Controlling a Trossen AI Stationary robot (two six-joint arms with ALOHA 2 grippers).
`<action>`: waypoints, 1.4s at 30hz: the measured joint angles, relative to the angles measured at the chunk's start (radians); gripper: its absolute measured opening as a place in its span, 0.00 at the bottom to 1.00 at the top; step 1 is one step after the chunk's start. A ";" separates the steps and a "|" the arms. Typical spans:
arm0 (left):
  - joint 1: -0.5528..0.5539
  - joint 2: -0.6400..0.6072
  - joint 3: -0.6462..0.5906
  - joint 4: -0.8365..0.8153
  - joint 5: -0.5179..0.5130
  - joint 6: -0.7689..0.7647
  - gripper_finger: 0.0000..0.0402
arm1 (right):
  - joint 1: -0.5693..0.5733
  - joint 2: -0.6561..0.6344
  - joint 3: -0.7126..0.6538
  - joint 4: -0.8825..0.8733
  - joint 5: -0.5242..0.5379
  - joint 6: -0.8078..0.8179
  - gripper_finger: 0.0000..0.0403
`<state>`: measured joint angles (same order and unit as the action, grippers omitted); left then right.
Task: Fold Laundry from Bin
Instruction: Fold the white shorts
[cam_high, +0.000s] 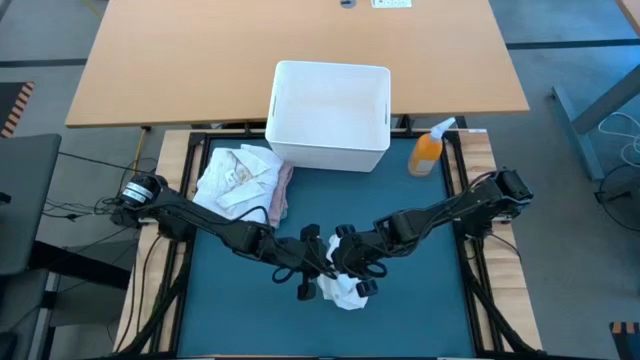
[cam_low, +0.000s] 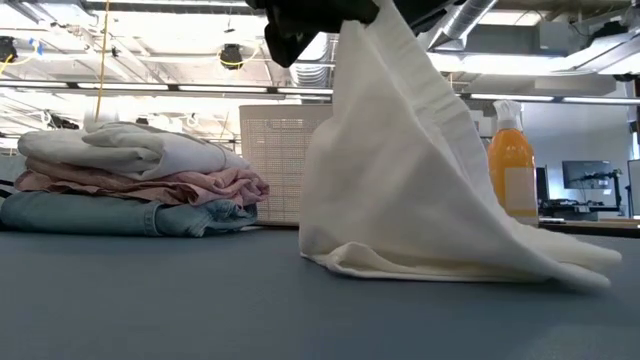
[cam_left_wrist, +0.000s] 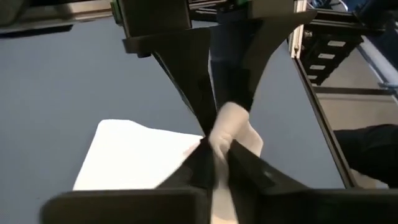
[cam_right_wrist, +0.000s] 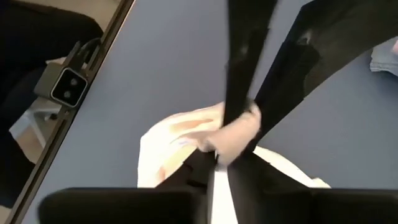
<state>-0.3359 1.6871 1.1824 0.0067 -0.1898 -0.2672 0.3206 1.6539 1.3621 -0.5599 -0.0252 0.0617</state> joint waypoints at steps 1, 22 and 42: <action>0.000 0.000 0.000 0.000 0.000 0.009 0.04 | 0.002 0.000 0.000 -0.001 -0.002 -0.011 0.17; -0.178 0.001 -0.001 -0.127 0.021 0.150 0.00 | 0.167 -0.170 -0.468 0.353 0.009 0.130 0.42; -0.191 0.000 0.000 -0.115 0.022 0.087 0.00 | 0.196 -0.030 -0.550 0.442 0.003 0.559 0.54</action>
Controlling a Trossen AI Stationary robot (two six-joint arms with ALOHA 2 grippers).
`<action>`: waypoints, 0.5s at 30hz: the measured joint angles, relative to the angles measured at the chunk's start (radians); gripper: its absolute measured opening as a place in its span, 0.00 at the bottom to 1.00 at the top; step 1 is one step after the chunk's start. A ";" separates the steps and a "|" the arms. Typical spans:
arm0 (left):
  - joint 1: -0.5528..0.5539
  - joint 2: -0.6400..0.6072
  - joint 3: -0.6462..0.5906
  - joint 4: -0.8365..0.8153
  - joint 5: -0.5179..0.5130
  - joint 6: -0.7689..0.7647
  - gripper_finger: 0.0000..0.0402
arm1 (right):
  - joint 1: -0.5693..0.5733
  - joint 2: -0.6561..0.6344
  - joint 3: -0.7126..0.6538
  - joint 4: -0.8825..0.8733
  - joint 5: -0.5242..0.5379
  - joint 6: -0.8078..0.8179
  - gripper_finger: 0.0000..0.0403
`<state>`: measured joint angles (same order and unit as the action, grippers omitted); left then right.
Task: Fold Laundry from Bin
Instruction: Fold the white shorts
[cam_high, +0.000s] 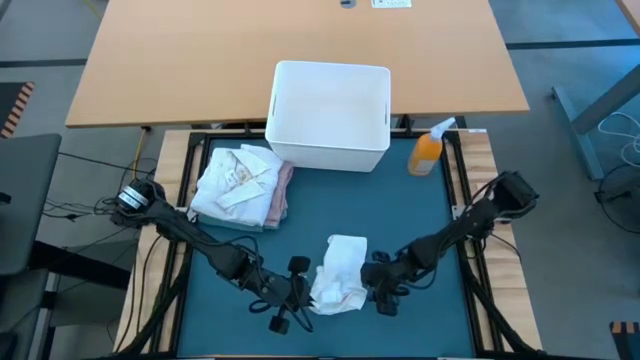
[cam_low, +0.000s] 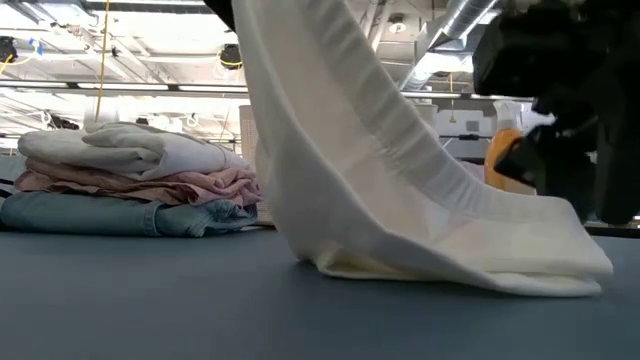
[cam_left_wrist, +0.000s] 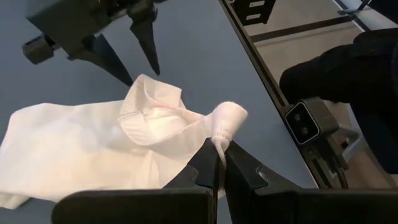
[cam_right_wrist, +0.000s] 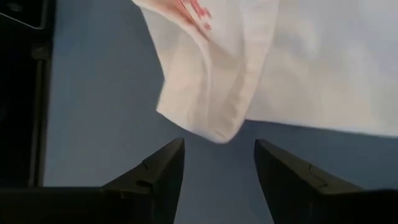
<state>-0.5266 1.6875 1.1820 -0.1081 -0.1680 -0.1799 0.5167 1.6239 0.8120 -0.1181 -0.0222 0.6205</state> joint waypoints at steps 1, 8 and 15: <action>0.000 0.000 0.000 0.000 0.000 0.000 0.00 | 0.000 0.008 0.000 0.001 0.000 0.010 0.55; 0.000 0.000 0.000 -0.010 0.000 0.000 0.00 | -0.009 0.025 0.000 0.061 0.020 0.027 0.56; 0.000 0.000 0.000 -0.009 0.000 0.000 0.00 | -0.008 0.025 0.000 0.105 0.017 0.028 0.54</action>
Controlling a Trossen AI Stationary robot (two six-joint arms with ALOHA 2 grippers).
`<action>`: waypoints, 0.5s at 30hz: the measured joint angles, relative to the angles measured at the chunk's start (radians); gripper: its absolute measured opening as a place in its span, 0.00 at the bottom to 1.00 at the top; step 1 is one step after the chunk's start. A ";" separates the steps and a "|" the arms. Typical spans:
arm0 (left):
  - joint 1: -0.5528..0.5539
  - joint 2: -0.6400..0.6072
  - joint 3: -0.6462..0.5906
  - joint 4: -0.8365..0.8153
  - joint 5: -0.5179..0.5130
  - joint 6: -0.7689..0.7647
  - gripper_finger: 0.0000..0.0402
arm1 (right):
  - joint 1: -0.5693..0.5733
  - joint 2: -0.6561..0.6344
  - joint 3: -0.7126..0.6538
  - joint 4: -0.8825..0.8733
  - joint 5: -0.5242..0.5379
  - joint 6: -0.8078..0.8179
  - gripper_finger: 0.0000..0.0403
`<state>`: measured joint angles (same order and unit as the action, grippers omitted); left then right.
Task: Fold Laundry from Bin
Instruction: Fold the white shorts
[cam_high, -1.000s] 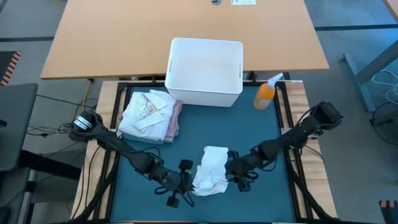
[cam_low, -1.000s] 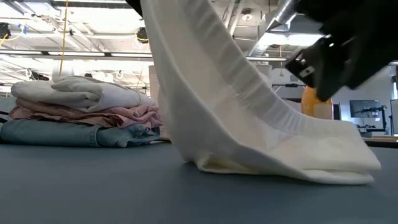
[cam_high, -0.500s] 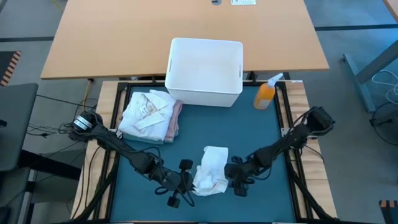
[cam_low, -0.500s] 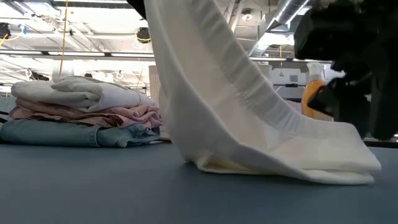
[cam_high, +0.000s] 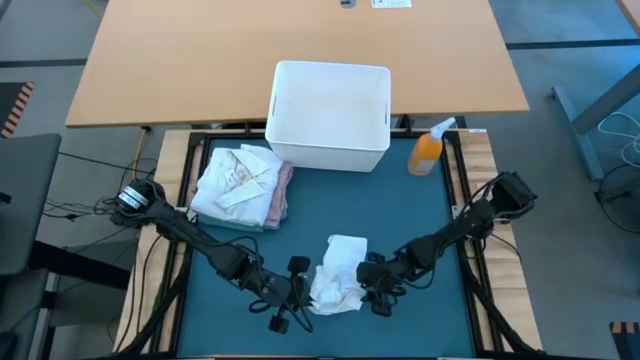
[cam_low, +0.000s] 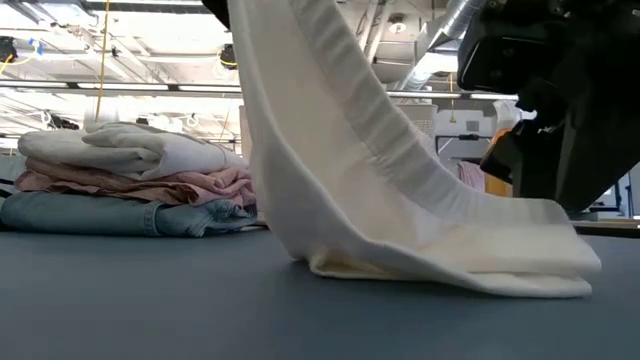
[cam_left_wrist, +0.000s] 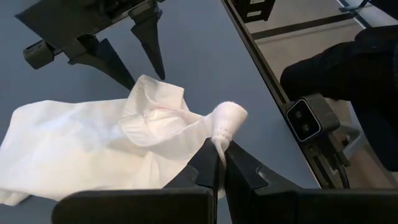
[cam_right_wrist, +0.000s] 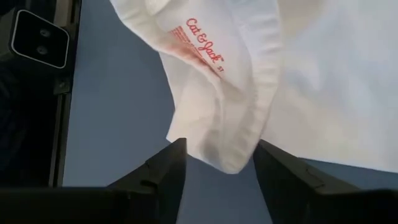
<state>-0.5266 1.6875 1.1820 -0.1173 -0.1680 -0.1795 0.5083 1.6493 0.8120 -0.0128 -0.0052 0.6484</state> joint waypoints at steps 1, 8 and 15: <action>0.000 0.000 0.000 0.000 0.000 0.000 0.00 | 0.000 0.000 0.000 -0.001 -0.002 0.004 0.52; 0.000 0.000 0.000 0.003 -0.006 -0.002 0.00 | 0.000 0.000 0.000 -0.002 -0.019 0.017 0.19; 0.000 -0.002 0.000 0.003 -0.084 0.017 0.00 | -0.014 -0.034 0.040 -0.094 -0.071 -0.034 0.06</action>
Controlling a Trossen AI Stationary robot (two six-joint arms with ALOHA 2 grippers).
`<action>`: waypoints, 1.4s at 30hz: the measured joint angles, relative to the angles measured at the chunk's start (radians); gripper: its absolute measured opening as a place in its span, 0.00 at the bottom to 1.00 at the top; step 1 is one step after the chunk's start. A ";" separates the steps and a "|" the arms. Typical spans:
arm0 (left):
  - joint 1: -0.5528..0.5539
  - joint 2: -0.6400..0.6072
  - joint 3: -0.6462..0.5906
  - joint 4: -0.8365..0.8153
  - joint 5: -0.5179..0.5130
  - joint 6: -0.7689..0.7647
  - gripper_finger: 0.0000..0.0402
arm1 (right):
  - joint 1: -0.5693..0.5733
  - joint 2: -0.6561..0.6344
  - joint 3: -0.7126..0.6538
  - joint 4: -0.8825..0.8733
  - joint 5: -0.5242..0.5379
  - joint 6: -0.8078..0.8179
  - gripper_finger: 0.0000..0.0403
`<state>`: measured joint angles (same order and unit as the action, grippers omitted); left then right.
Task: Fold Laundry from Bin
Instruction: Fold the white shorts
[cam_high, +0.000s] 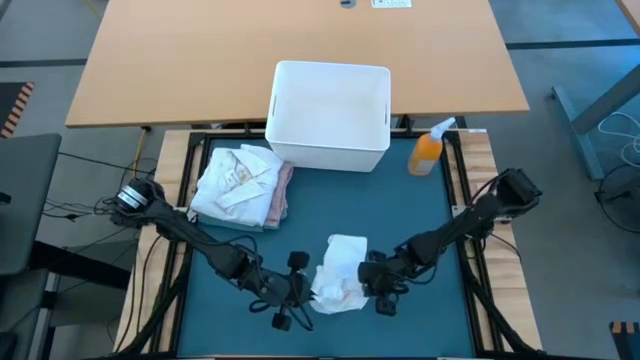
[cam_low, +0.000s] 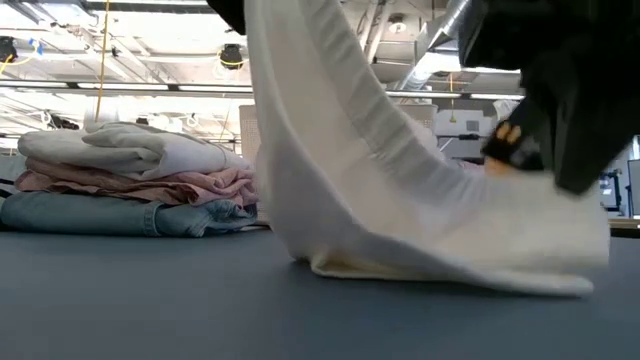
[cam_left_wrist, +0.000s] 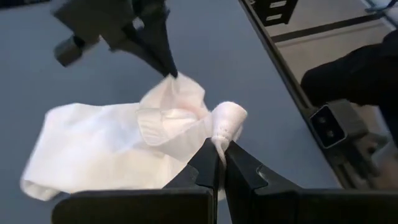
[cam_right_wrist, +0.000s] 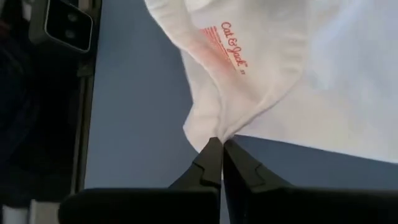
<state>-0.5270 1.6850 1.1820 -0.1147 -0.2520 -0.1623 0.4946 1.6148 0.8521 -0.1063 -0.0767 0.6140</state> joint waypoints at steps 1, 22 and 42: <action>0.000 -0.007 0.001 -0.007 -0.007 0.016 0.00 | -0.006 -0.019 0.020 -0.058 -0.006 -0.019 0.06; 0.042 -0.395 0.042 -0.019 -0.333 0.331 0.00 | -0.088 -0.238 0.793 -0.931 0.654 -0.672 0.02; 0.040 0.098 -0.033 0.268 0.372 0.203 0.00 | 0.208 -0.197 0.227 -0.413 0.576 -0.407 0.02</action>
<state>-0.4872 1.7832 1.1492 0.1531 0.1200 0.0404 0.7028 1.4180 1.0795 -0.5196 0.4994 0.2069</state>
